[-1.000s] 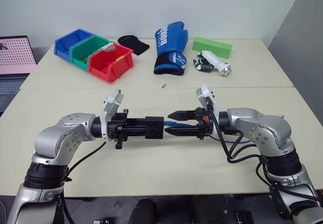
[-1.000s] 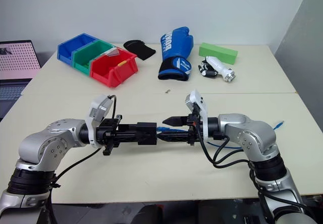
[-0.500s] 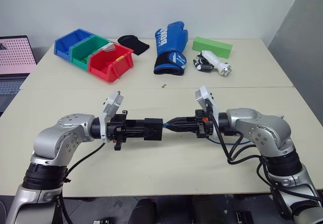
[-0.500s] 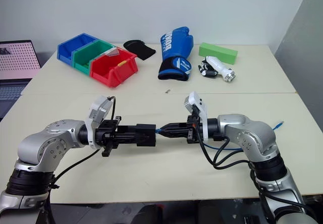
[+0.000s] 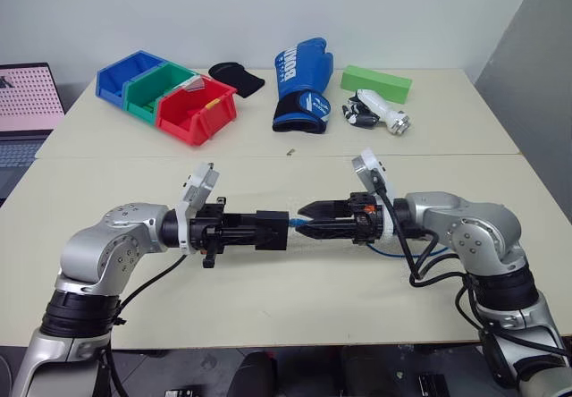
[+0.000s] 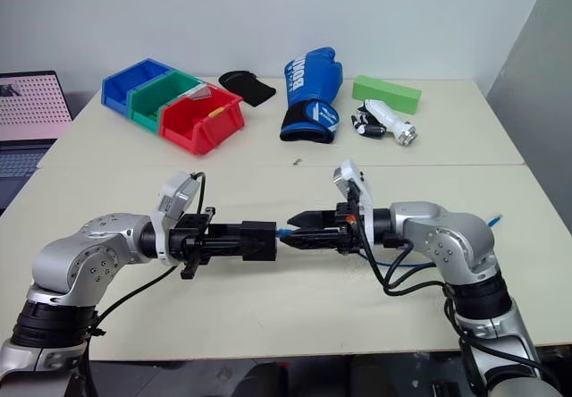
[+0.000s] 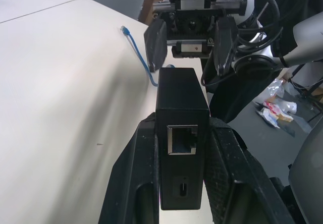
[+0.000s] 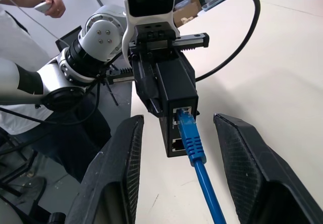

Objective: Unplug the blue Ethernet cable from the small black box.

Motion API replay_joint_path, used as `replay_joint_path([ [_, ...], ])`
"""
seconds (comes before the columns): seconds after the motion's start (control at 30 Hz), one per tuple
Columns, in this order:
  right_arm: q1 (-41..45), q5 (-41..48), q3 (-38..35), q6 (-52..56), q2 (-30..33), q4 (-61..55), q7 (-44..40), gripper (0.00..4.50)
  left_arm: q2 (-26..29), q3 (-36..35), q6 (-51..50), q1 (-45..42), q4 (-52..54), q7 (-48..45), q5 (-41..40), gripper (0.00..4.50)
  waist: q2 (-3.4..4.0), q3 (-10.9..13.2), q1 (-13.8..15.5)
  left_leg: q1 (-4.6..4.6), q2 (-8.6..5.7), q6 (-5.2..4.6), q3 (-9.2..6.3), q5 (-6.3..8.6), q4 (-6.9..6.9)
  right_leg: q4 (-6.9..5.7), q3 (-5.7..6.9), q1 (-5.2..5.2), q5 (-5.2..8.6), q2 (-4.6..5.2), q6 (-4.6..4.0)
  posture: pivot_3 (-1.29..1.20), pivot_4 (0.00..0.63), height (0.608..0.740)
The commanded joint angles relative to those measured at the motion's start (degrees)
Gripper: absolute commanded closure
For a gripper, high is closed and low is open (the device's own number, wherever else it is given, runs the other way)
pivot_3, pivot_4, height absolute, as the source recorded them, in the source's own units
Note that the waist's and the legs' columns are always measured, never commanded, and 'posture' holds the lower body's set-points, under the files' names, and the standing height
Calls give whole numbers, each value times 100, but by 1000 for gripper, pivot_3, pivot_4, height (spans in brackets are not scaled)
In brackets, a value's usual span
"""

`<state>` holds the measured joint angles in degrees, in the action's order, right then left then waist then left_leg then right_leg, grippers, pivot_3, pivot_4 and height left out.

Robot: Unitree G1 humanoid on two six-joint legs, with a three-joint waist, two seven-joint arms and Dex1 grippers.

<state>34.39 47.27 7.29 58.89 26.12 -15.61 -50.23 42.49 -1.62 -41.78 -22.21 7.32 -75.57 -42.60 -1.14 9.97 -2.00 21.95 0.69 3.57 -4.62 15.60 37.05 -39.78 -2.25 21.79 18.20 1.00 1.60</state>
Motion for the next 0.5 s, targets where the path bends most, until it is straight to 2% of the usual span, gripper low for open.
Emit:
replay_joint_path([
  [0.03, -86, 10, -59, -95, -142, -218, 217, 2241, -39, -52, 100, -81, 110, 14, -40, 3707, 0, 0, 0, 0, 0, 0, 0, 0, 0, 0, 0, 0, 0, 0, 0, 0, 150, 740],
  [0.5, -121, 12, -56, -98, -253, -217, 345, 2241, -58, -84, 74, -22, 168, 57, -69, 3707, 0, 1, 0, 1, 0, 0, 0, 0, -1, 1, 0, 1, 0, 0, 0, 0, 150, 740],
])
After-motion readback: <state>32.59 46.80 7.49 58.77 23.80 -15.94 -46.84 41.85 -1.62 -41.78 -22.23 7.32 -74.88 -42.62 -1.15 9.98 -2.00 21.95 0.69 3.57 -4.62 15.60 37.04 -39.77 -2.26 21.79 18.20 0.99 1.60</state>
